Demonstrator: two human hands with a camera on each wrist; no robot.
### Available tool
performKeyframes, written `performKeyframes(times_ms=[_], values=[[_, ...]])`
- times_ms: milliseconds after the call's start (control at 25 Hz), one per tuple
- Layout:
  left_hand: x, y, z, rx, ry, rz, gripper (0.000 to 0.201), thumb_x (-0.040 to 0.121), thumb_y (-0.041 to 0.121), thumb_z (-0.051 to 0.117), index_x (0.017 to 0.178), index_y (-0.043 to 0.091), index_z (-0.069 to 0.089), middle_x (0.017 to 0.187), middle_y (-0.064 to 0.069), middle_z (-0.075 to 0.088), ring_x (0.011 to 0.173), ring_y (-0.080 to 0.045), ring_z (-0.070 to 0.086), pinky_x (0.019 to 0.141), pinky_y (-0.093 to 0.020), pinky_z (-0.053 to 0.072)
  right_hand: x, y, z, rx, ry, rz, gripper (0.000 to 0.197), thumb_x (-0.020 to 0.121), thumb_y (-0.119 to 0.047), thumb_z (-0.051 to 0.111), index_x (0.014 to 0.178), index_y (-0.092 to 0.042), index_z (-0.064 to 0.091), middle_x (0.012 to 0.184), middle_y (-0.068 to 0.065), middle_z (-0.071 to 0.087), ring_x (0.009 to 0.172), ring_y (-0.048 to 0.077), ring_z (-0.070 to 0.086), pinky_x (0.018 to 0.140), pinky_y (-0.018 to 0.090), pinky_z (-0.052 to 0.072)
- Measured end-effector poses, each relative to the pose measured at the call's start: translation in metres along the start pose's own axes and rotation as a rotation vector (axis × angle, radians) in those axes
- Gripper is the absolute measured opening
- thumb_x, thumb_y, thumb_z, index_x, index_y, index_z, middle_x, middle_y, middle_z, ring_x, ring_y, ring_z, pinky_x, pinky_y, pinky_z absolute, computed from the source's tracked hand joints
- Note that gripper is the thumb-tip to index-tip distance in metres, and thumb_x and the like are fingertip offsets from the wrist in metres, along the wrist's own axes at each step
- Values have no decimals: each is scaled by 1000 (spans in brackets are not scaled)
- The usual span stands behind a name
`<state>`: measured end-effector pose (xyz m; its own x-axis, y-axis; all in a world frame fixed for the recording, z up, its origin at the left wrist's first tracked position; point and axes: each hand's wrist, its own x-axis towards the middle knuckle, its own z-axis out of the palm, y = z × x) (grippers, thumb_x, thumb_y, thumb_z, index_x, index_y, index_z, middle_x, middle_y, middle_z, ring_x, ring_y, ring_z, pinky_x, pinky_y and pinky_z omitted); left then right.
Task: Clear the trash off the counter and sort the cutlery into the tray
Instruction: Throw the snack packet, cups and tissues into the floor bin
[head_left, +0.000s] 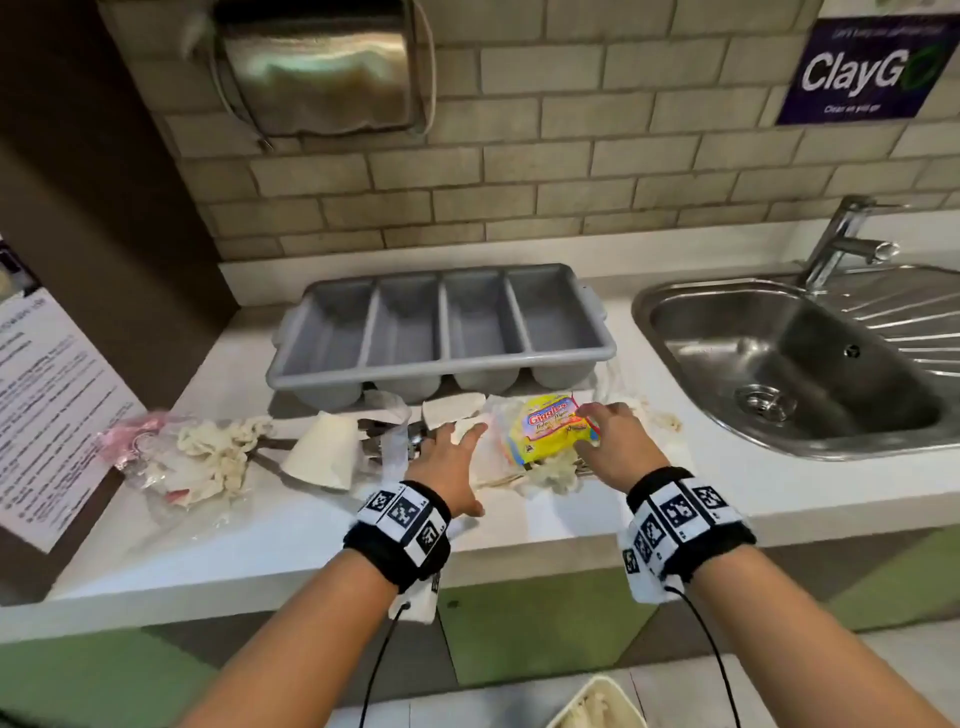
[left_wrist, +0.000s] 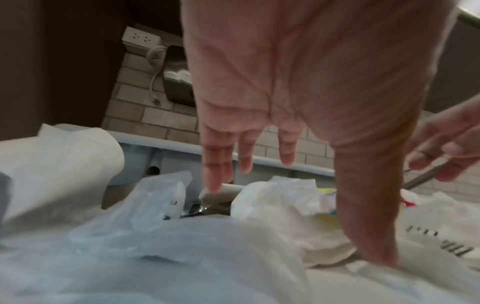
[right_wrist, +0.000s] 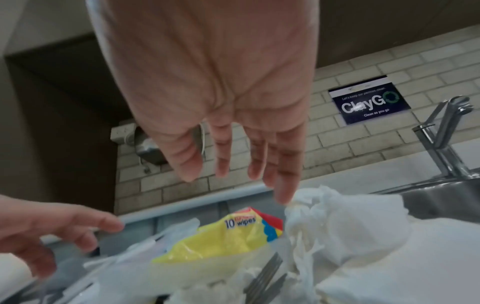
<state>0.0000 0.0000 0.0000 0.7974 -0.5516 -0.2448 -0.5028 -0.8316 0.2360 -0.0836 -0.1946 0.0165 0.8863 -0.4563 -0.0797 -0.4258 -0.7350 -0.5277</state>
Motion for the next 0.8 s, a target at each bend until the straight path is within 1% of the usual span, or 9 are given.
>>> performKeyframes(times_ms=[120, 200, 280, 360, 480, 560, 640, 720, 800], values=[[9, -2, 4, 197, -76, 39, 120, 61, 21, 84, 145, 42, 1, 155, -12, 6, 133, -38, 33, 99, -47, 46, 21, -9, 10, -181, -28, 63, 63, 86, -30, 56, 142, -22, 30, 136, 22, 40, 126, 39, 36, 107, 41, 31], [18, -8, 8, 231, -81, 77, 114, 67, 11, 79, 144, 44, 2, 155, -12, 4, 128, -36, 41, 95, -44, 48, 31, -16, 16, -207, -50, 129, 69, 85, -38, 56, 144, -24, 24, 137, 21, 41, 127, 39, 34, 105, 44, 33], [22, -12, 8, 171, -64, 99, 93, 80, -5, 57, 145, 43, 12, 155, -12, 9, 124, -34, 48, 97, -41, 47, 41, -15, 23, -199, -70, 189, 77, 82, -45, 58, 145, -23, 19, 134, 19, 47, 127, 38, 36, 101, 46, 37], [28, -18, 9, 65, -23, 109, 78, 84, -11, 39, 144, 37, 25, 153, -9, 16, 128, -31, 46, 103, -39, 43, 50, -14, 27, -180, -80, 231, 83, 80, -46, 61, 146, -23, 17, 130, 16, 54, 125, 38, 41, 99, 45, 42], [30, -26, 4, -54, 3, 140, 66, 85, -10, 37, 138, 29, 42, 145, -8, 34, 128, -26, 45, 105, -34, 39, 58, -13, 29, -103, -48, 281, 84, 79, -37, 66, 146, -22, 17, 129, 15, 57, 123, 37, 47, 101, 44, 43], [32, -34, -2, -172, 80, 163, 59, 83, -12, 40, 128, 21, 56, 131, -9, 52, 118, -25, 53, 101, -31, 42, 62, -12, 30, -34, 7, 289, 85, 78, -31, 68, 145, -21, 18, 128, 15, 58, 121, 37, 49, 101, 45, 42], [29, -43, -11, -350, 220, 134, 44, 84, -8, 45, 115, 15, 67, 120, -7, 63, 110, -24, 59, 99, -28, 44, 65, -12, 32, 37, 73, 278, 85, 76, -26, 70, 143, -19, 19, 127, 17, 58, 118, 38, 52, 99, 47, 44], [28, -54, -18, -489, 385, 54, 34, 84, -2, 50, 105, 15, 71, 116, -5, 66, 106, -24, 62, 99, -30, 46, 65, -11, 35, 123, 128, 252, 85, 76, -20, 70, 143, -17, 18, 127, 19, 58, 115, 38, 55, 98, 49, 45], [31, -66, -23, -581, 470, -46, 31, 85, -1, 53, 107, 13, 69, 127, -10, 58, 114, -27, 57, 105, -28, 41, 65, -11, 37, 164, 167, 243, 86, 78, -19, 69, 145, -18, 15, 128, 17, 57, 116, 37, 55, 98, 51, 45]])
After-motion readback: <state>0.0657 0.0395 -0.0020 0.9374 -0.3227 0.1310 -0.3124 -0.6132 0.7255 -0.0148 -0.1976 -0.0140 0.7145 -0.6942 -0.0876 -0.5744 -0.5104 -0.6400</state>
